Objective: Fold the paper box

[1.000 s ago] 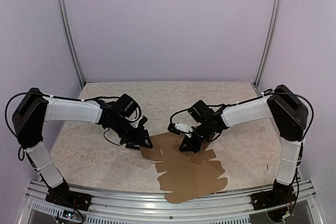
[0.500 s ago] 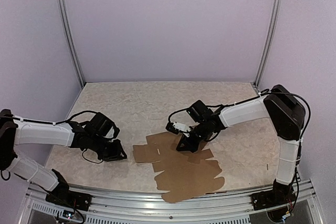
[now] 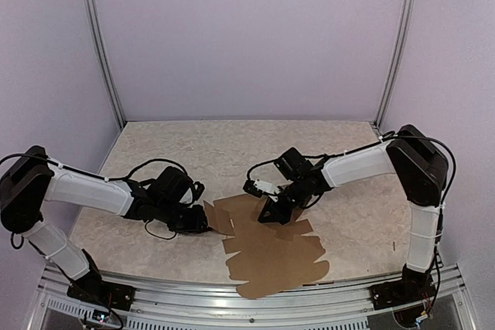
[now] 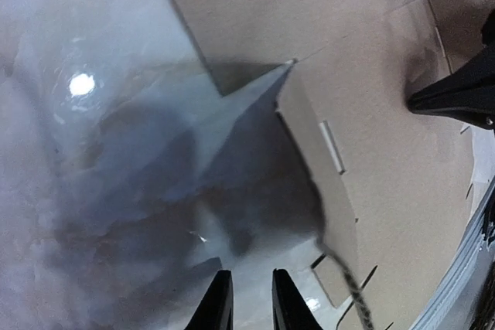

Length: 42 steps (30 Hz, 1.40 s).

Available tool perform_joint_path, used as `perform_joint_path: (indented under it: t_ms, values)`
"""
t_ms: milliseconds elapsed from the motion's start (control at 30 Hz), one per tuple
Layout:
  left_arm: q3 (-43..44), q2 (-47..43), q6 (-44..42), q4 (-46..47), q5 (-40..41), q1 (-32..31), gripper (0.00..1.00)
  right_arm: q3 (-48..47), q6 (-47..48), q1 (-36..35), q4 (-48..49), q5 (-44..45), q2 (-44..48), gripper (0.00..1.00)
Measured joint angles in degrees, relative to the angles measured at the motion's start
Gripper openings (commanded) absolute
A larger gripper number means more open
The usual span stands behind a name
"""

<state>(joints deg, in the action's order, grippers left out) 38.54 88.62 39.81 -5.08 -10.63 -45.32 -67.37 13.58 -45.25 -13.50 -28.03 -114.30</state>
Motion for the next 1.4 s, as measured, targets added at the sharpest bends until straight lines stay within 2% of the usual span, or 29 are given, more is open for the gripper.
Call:
perform_joint_path:
  t_ms: [267,600,867,967,1067,1200,1400]
  values:
    - [6.71,-0.55,-4.00,2.78,0.83,-2.16,0.18,-0.44,-0.31,0.09,0.31,-1.20,-0.63,0.04]
    - [13.29,12.13,-6.08,6.40,-2.75,-2.19,0.19,-0.59,-2.56,2.97,0.59,-7.32,-1.79,0.06]
    - [17.66,17.90,-6.73,7.65,-5.01,-2.29,0.19,-0.15,-3.63,5.53,-0.96,-9.70,-1.53,0.11]
    - [19.76,20.20,-6.80,7.67,-5.57,-2.36,0.19,-0.33,-3.54,5.95,-2.27,-8.98,-1.14,0.17]
    - [22.03,22.16,-6.91,8.24,-5.81,-2.38,0.19,-0.37,-3.41,6.54,-4.13,-6.73,0.02,0.26]
    - [23.67,25.27,-6.88,8.76,-6.62,-2.43,0.18,-1.01,-2.54,8.52,-8.13,-1.05,2.12,0.39]
    - [25.97,27.47,-7.32,9.70,-8.46,-2.47,0.18,-6.19,0.76,11.39,-16.48,8.09,3.37,0.49]
